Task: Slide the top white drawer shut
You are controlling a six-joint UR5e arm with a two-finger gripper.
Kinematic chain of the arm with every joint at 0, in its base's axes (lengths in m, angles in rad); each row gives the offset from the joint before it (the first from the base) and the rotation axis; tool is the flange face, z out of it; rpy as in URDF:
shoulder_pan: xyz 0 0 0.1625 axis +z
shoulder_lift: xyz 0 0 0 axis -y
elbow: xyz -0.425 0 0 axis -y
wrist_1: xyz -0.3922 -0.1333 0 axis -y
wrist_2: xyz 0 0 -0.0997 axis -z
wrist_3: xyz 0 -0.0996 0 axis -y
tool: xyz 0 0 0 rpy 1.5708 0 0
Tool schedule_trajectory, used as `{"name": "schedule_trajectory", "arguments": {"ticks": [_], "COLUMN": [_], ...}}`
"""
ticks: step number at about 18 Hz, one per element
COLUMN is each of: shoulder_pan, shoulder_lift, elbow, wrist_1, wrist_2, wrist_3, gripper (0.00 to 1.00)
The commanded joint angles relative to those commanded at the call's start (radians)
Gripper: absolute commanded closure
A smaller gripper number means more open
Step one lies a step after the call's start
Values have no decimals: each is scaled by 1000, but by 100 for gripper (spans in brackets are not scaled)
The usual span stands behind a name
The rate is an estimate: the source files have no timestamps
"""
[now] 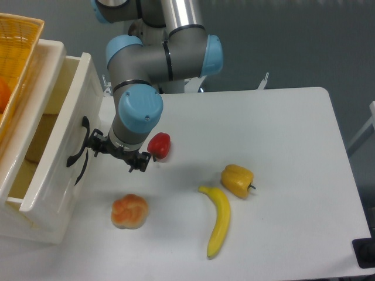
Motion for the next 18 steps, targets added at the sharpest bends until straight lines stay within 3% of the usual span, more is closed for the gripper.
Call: {"name": "schedule_trajectory", "arguments": {"ticks": [18], "shoulder_pan": [-38], "shoulder_lift": [2], "elbow": [0], "wrist_1": [5], "wrist_2": [-6], "wrist_3": [-57], "gripper": [0]}}
